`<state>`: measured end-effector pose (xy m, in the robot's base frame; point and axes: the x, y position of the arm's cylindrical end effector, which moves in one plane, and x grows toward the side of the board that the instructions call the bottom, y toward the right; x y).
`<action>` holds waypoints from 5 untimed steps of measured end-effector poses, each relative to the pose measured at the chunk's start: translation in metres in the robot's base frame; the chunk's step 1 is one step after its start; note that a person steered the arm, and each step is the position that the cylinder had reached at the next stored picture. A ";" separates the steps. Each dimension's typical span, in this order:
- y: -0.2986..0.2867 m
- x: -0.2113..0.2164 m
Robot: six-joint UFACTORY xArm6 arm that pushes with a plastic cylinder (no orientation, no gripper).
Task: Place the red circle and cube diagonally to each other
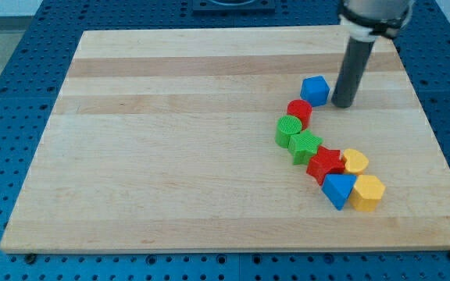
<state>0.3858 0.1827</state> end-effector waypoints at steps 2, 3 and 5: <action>-0.104 -0.021; -0.062 -0.022; -0.073 0.041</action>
<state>0.4266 0.1099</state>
